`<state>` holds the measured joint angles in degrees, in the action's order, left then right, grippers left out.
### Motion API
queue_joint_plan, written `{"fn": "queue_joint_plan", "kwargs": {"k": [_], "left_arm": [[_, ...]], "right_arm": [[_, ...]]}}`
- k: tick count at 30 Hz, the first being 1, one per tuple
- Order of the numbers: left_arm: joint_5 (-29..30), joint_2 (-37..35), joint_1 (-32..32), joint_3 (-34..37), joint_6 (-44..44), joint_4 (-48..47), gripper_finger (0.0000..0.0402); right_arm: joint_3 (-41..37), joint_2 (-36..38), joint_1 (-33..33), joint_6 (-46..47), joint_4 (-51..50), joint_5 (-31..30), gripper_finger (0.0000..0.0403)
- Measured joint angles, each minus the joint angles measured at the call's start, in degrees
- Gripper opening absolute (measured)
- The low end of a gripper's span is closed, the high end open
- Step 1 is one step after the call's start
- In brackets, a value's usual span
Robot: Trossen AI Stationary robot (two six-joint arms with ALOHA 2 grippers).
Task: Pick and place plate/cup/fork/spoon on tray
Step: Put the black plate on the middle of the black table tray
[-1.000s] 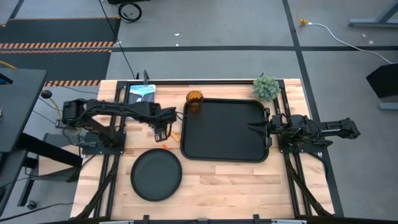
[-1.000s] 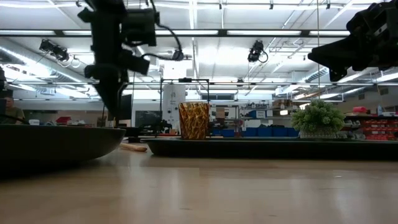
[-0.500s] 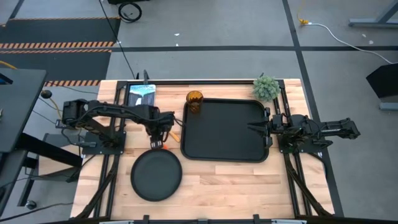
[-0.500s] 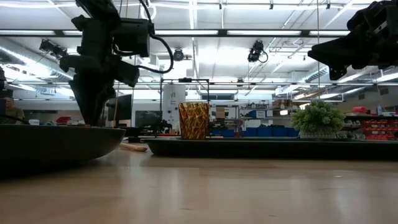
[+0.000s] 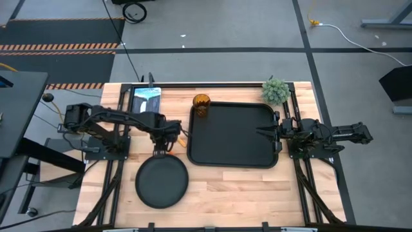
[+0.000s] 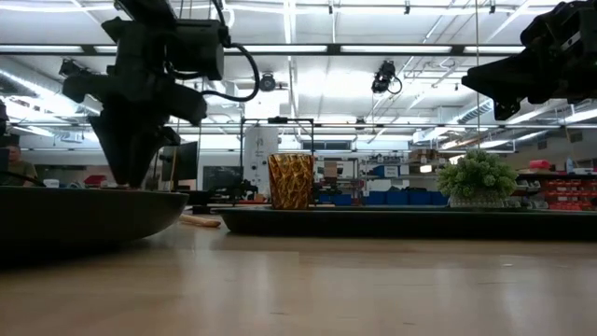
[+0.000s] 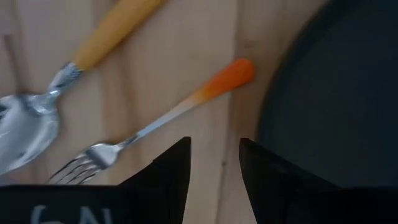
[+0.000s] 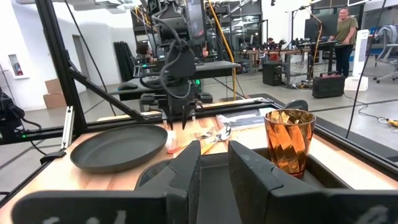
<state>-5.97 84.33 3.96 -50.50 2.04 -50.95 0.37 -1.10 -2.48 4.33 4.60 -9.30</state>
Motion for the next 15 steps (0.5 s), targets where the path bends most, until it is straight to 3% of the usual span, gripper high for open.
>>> {"fn": "queue_joint_plan", "kwargs": {"k": [15], "left_arm": [[-0.38, 0.0, -7.81, 0.0, -11.31, -10.15, 0.0143]], "right_arm": [[0.0, 0.0, 0.0, 0.01, -0.02, 0.0, 0.0088]]}}
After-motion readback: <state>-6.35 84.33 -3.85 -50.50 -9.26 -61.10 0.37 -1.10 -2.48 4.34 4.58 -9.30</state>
